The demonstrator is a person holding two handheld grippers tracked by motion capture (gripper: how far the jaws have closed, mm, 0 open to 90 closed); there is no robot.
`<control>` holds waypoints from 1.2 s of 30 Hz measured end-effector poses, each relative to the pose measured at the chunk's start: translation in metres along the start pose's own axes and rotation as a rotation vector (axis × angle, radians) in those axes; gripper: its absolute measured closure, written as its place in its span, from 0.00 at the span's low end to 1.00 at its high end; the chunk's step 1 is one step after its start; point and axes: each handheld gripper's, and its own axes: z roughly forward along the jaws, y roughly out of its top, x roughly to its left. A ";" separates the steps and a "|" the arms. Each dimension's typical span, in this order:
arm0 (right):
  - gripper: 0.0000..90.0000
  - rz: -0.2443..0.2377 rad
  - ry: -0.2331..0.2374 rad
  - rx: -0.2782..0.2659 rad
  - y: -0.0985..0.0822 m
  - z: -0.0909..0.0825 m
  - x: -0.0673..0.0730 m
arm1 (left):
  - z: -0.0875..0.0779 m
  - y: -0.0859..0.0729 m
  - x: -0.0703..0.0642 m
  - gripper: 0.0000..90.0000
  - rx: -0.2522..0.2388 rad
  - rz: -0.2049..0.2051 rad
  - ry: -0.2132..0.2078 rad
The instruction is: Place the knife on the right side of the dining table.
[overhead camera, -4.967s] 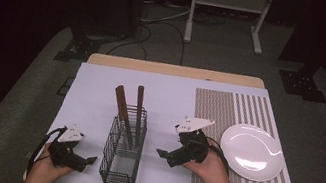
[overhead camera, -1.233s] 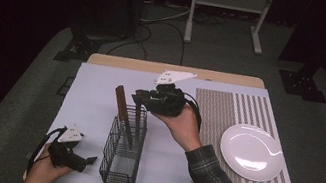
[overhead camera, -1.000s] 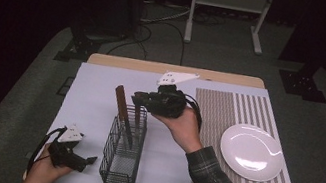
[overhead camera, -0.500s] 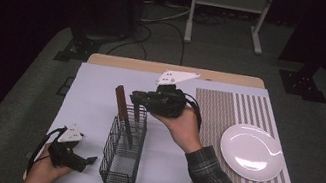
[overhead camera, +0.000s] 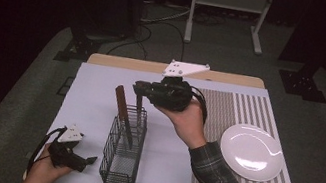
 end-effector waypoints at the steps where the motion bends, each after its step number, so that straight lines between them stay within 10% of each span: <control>1: 0.89 -0.003 -0.001 -0.005 0.002 -0.001 0.000 | 0.000 0.000 0.000 0.00 0.001 0.000 0.000; 36: 0.89 -0.065 -0.101 -0.086 0.050 -0.049 0.002 | 0.000 0.000 0.000 0.00 0.001 0.001 -0.001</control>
